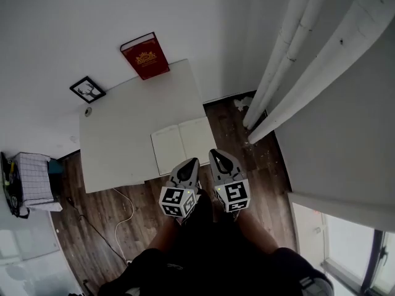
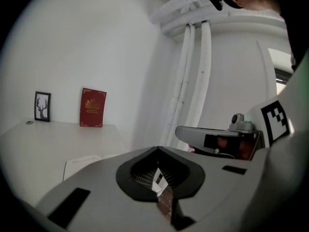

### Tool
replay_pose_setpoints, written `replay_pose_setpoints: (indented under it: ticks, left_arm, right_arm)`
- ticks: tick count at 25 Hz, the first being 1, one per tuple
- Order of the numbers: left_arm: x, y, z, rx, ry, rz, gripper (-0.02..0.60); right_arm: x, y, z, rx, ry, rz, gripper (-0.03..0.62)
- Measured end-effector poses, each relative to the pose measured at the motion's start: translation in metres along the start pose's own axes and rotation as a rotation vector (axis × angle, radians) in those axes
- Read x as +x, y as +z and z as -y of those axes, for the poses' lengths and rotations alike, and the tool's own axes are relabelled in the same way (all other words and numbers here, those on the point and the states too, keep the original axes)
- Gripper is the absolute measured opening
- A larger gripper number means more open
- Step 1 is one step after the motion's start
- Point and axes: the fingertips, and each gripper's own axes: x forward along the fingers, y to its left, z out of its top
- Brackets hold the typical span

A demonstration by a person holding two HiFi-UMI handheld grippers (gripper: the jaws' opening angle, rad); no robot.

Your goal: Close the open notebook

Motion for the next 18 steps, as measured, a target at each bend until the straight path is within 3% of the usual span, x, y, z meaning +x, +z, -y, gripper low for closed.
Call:
replay_pose_setpoints:
  ticks: [8, 18]
  left_arm:
    - [0.038, -0.025, -0.009, -0.006, -0.074, -0.118, 0.003]
    - [0.040, -0.082, -0.012, -0.027, -0.087, -0.243, 0.003]
  right_arm:
    - [0.014, -0.045, 0.022, 0.061, -0.066, -0.106, 0.023]
    - [0.008, -0.142, 0.027, 0.127, -0.073, -0.332, 0.023]
